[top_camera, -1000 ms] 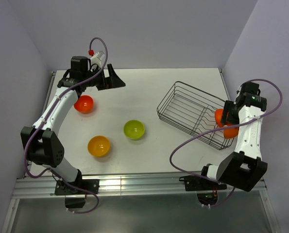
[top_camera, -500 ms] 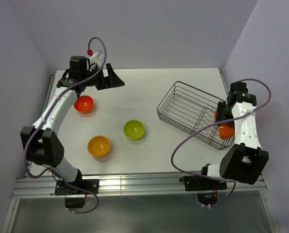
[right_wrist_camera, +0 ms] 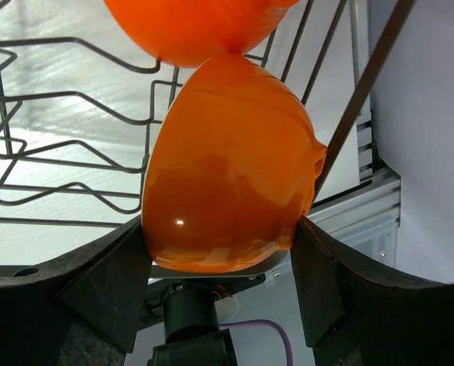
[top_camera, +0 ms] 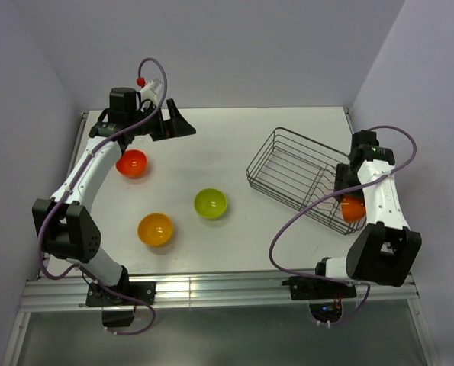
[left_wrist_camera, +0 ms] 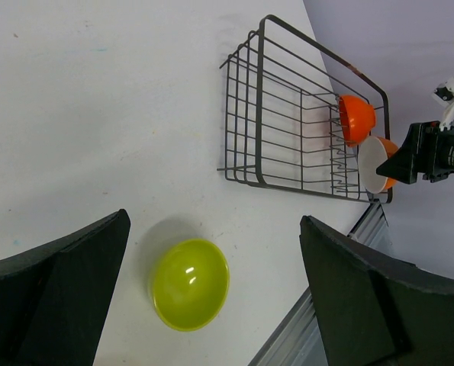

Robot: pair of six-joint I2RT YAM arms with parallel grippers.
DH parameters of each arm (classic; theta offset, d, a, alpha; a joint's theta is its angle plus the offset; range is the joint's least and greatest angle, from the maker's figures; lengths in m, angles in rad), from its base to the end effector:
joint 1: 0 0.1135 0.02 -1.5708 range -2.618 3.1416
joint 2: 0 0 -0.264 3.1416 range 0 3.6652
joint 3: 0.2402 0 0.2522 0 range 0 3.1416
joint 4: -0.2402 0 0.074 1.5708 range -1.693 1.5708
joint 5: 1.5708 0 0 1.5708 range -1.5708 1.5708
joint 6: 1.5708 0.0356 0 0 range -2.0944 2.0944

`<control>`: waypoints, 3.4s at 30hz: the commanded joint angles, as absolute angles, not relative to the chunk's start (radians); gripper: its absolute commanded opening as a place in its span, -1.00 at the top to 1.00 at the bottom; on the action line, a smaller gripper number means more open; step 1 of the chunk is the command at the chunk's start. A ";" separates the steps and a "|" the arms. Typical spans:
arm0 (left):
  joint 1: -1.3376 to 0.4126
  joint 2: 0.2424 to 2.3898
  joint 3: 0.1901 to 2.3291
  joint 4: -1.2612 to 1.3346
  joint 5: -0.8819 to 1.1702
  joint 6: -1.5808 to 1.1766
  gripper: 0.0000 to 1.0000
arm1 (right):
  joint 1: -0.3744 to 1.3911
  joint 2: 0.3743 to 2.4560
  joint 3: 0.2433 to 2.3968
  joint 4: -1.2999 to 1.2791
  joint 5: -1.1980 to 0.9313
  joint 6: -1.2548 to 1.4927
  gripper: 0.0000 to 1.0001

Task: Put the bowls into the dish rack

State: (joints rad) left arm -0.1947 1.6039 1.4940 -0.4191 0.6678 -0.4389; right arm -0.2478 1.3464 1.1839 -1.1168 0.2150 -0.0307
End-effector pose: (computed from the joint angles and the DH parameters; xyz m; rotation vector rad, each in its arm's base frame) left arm 0.3556 -0.0926 0.3587 0.1602 2.1498 -1.0749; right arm 0.2346 -0.0672 0.2863 0.3550 2.8392 -0.3641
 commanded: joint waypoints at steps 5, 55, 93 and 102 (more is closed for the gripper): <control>-0.189 1.592 1.502 -0.377 0.678 -0.442 -0.99 | -0.203 1.370 1.161 -1.081 0.216 -0.066 1.00; -0.183 1.627 1.557 -0.469 0.701 -0.324 -0.99 | -0.144 1.301 1.388 -1.193 0.075 -0.225 -1.00; -0.325 1.743 1.351 -0.684 0.508 0.261 -0.61 | -0.144 1.348 1.608 -1.054 -0.652 -0.138 -1.00; -0.342 1.752 1.316 -0.637 0.528 0.236 -0.55 | -0.144 1.347 1.566 -1.043 -0.667 -0.118 -1.00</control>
State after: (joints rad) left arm -0.3248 1.7638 1.3384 -0.6949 0.5247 0.2447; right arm -0.1528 1.3804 1.5761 -1.0920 -0.6506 -0.1375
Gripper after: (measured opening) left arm 0.779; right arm 0.997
